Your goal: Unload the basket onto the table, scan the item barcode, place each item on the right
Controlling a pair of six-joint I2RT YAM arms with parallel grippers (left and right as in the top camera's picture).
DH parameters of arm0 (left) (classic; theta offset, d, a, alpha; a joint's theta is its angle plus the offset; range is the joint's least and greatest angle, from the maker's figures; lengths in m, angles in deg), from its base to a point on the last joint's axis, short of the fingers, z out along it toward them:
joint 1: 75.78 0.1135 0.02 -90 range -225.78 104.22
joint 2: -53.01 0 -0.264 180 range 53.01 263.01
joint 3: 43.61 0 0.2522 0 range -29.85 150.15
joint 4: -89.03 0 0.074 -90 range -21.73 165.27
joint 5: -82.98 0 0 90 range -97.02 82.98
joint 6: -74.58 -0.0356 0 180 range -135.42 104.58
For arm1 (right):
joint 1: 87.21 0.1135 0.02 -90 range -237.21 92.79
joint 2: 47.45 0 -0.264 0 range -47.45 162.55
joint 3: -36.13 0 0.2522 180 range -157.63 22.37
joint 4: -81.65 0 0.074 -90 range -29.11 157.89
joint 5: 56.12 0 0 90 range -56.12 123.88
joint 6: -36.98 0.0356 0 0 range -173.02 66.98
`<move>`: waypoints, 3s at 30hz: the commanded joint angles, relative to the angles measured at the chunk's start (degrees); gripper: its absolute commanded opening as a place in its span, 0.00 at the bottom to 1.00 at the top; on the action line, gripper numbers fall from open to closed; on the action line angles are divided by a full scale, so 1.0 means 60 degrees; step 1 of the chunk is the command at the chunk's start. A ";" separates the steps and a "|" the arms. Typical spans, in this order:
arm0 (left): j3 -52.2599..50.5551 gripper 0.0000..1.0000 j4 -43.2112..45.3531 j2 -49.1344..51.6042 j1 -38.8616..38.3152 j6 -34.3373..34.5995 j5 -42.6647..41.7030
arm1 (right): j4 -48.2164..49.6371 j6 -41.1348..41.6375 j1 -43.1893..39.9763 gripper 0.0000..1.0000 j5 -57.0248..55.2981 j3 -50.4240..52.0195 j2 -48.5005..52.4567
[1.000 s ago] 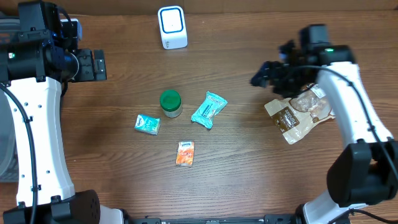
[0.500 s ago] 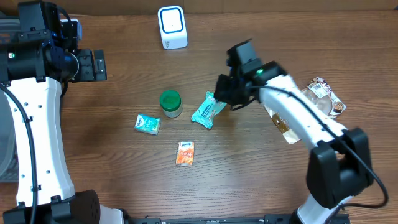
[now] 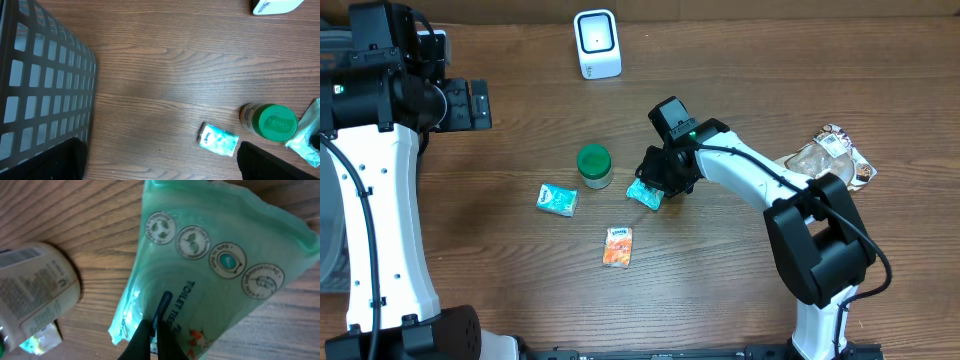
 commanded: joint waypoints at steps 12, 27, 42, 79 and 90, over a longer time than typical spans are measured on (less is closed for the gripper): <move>0.0007 0.99 -0.0018 0.0047 0.0047 -0.0146 0.0084 | -0.1239 -0.1093 -0.0211 0.50 -0.0219 -0.0878 0.0776; 0.0007 1.00 -0.0018 0.0047 0.0040 -0.0149 0.0084 | -0.3016 -0.4466 -0.0244 0.22 0.1235 -0.2881 0.0827; 0.0007 1.00 -0.0018 0.0047 0.0040 -0.0149 0.0084 | -0.3920 -0.3191 -0.0393 0.29 -0.0962 -0.2018 0.1115; 0.0007 1.00 -0.0018 0.0047 0.0040 -0.0149 0.0084 | -0.0583 -0.2412 -0.3311 0.34 0.1264 0.0557 0.0200; 0.0007 0.99 -0.0018 0.0047 0.0040 -0.0149 0.0084 | -0.0280 -0.2393 -0.3279 0.04 0.1446 0.0652 0.0718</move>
